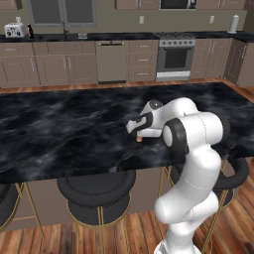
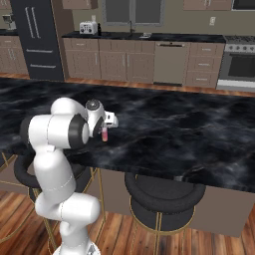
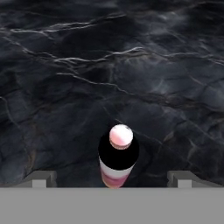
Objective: Place the large bottle from the dining counter next to the other large bottle outside the sink, and place the small bottle from the dining counter next to the other small bottle inside the sink.
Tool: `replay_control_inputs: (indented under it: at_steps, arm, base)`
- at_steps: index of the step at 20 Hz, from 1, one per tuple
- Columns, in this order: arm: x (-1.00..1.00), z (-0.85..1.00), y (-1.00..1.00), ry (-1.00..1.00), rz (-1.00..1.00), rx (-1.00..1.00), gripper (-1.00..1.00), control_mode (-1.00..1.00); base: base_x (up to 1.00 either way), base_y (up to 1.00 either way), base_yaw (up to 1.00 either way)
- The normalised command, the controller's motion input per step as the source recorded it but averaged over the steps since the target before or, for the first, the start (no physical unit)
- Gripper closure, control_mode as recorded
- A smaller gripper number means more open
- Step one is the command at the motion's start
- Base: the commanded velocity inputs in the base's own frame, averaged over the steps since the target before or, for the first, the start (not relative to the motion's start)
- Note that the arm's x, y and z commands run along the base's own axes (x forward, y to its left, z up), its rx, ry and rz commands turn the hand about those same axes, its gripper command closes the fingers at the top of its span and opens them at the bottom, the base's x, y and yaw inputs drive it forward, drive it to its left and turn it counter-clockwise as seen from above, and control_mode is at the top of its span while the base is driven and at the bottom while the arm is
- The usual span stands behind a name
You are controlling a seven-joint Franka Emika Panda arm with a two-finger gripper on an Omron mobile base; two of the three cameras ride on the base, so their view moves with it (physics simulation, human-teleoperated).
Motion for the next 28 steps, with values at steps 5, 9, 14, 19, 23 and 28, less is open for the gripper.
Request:
replay_control_inputs:
  at_steps: [5, 9, 14, 19, 23, 28]
  arm:
    - [0.09, -0.06, 0.00, 0.00, 0.00, 0.00, -1.00, -1.00]
    - [0.06, -0.04, 0.00, -0.01, 0.00, 0.00, -1.00, -1.00]
    - [0.08, -0.03, 0.00, -0.01, 0.00, 0.00, -1.00, -1.00]
    - [0.07, -0.02, 0.00, -0.01, 0.00, 0.00, -1.00, -1.00]
    - [0.08, -0.02, 0.00, 0.00, 0.00, 0.00, -1.00, -1.00]
    - [0.08, -0.03, 0.00, 0.00, 0.00, 0.00, -1.00, -1.00]
  base:
    - [0.00, 0.00, 0.00]
    - [0.00, 0.00, 0.00]
    - [0.00, 0.00, 0.00]
    - [0.00, 0.00, 0.00]
    - [0.00, 0.00, 0.00]
    - [0.00, 0.00, 0.00]
